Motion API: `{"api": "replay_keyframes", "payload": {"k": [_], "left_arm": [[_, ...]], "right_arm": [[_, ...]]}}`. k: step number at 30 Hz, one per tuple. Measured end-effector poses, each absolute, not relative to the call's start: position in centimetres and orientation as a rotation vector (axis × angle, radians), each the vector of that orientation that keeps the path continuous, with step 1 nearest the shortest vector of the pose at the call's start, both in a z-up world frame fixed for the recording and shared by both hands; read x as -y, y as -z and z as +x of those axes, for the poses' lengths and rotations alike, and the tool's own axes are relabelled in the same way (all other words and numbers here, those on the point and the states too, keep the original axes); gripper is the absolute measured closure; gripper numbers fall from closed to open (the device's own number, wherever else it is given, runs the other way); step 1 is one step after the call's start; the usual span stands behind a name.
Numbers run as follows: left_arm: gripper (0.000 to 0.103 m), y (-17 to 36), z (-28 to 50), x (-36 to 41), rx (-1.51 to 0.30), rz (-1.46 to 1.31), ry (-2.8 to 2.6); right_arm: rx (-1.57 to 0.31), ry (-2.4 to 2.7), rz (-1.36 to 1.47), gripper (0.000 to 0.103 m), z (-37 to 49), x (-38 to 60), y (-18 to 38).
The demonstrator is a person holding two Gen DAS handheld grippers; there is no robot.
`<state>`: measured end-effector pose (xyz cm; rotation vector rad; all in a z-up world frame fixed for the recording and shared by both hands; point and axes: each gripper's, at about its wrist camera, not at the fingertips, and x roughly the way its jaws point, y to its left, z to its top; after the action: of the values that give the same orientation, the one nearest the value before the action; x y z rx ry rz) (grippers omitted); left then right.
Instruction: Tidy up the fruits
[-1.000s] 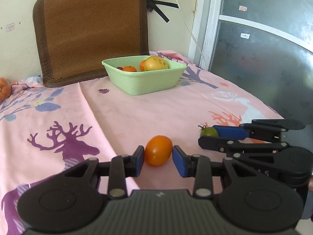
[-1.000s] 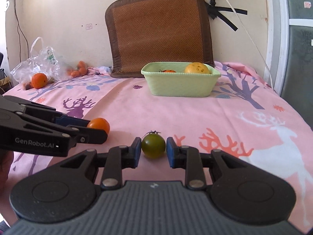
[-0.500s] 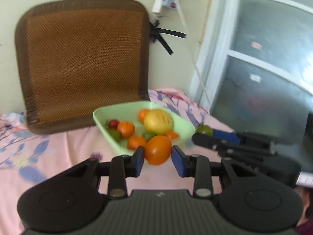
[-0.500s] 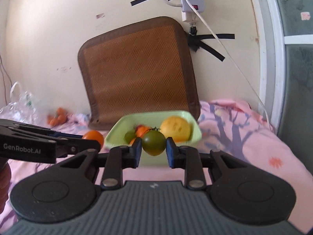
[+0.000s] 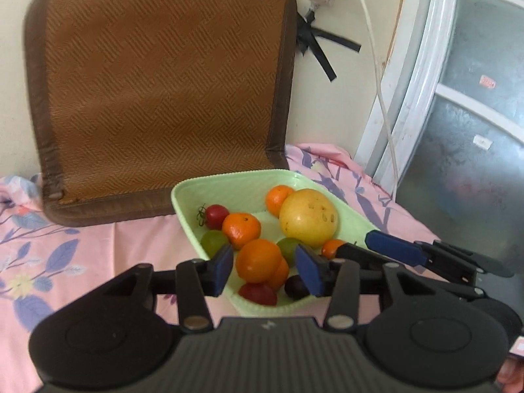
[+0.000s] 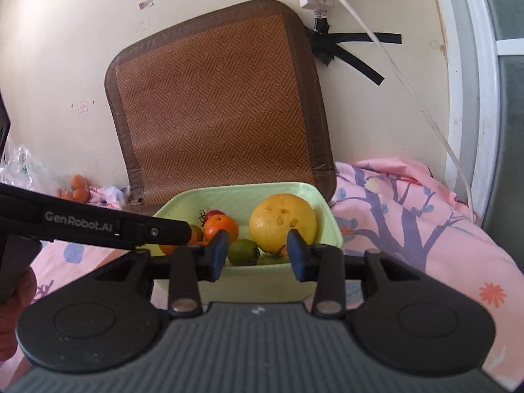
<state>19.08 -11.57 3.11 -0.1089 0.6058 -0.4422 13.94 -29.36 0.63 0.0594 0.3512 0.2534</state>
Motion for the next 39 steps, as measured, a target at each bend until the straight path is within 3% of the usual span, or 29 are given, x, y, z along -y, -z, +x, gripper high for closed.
{"api": "replay_keyframes", "payload": {"k": [7,10,11,15,39], "left_arm": [[0.045,-4.1,10.2,7.3,-0.535,-0.055,0.322],[0.023,-3.5,5.9,6.1,-0.531,-0.006,0.265],[0.010,-3.3,4.8,5.6,-0.531,-0.007,0.254],[0.000,-3.2,1.2,3.9,-0.550,-0.042,0.217],[0.000,-3.4,-6.9,2.6,-0.517,0.029,0.050]], "right_arm": [[-0.356,-0.216,0.189,0.058,7.5,29.3,-1.6],[-0.383,-0.186,0.257,0.036,3.6,28.1,-0.8],[-0.398,-0.181,0.283,0.029,2.5,27.7,-0.5],[-0.499,-0.192,0.350,0.027,-0.5,26.0,0.6],[-0.530,-0.173,0.349,0.027,-7.9,22.0,-0.3]]}}
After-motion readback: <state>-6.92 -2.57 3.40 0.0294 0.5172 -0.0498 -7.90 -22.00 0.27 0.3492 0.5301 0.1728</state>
